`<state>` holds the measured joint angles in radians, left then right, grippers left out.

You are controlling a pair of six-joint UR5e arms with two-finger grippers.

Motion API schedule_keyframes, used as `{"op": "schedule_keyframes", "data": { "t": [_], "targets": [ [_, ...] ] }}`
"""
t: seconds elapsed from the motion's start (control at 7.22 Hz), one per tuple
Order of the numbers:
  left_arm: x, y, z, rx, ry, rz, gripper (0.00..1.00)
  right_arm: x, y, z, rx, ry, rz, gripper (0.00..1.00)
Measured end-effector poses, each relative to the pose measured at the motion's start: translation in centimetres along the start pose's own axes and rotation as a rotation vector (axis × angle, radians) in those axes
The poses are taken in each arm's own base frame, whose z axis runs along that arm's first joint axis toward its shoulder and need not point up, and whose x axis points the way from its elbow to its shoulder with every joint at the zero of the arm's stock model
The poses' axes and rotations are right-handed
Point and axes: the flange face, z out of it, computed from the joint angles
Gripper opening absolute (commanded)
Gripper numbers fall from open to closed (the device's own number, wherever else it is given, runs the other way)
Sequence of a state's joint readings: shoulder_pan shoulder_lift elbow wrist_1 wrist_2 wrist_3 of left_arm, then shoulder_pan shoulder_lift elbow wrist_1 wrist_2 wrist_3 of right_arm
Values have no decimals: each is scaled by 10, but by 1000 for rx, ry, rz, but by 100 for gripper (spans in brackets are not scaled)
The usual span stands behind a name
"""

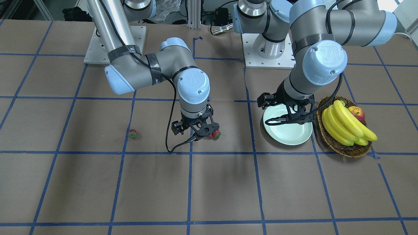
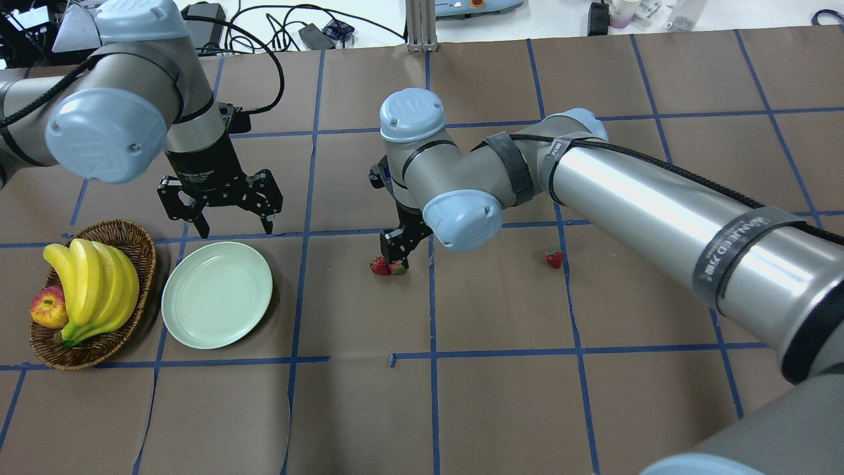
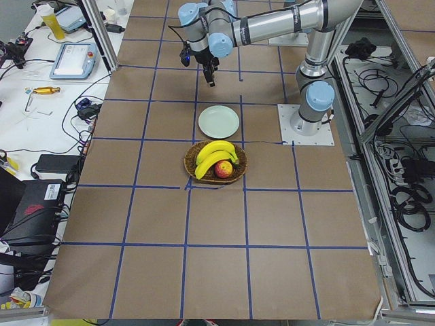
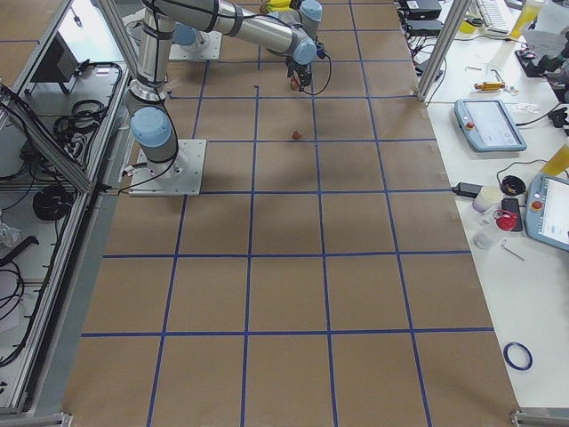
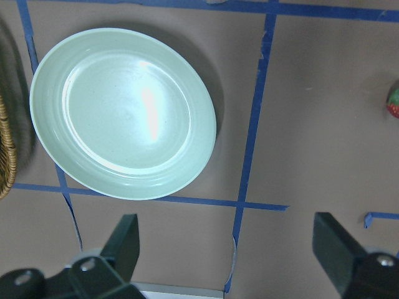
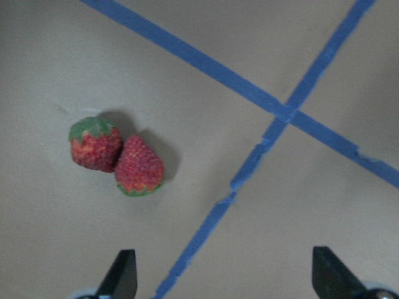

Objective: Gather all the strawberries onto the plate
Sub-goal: 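Set that strawberry beside the first one and open the right gripper, then move the right gripper to the last loose strawberry and grasp it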

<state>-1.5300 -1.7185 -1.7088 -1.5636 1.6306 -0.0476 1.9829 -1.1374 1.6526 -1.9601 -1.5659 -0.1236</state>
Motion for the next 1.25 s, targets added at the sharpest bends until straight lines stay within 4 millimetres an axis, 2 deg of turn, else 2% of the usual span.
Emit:
{"op": "schedule_keyframes", "data": {
  "t": [0.14,0.42,0.55,0.69,0.83,0.97,1.11,1.25],
  "targets": [
    [0,0,-1,2,0,-1,100,26,10,-21,-3,39,5,100],
    [-1,0,-1,4,1,-2,100,112,26,-40,-15,62,70,100],
    [-1,-1,0,5,2,-2,100,146,34,-36,-26,51,100,100],
    [-1,-1,0,6,2,-2,100,166,45,-18,-48,38,104,100],
    [-1,-2,1,6,2,-3,100,173,56,7,-60,29,103,100],
    [-1,-2,2,6,2,-3,100,173,67,30,-64,23,104,100],
    [-1,-2,3,4,2,-4,100,170,75,48,-71,17,105,98],
    [-1,-2,4,2,2,-4,100,168,79,57,-79,14,103,96]
  ]
}}
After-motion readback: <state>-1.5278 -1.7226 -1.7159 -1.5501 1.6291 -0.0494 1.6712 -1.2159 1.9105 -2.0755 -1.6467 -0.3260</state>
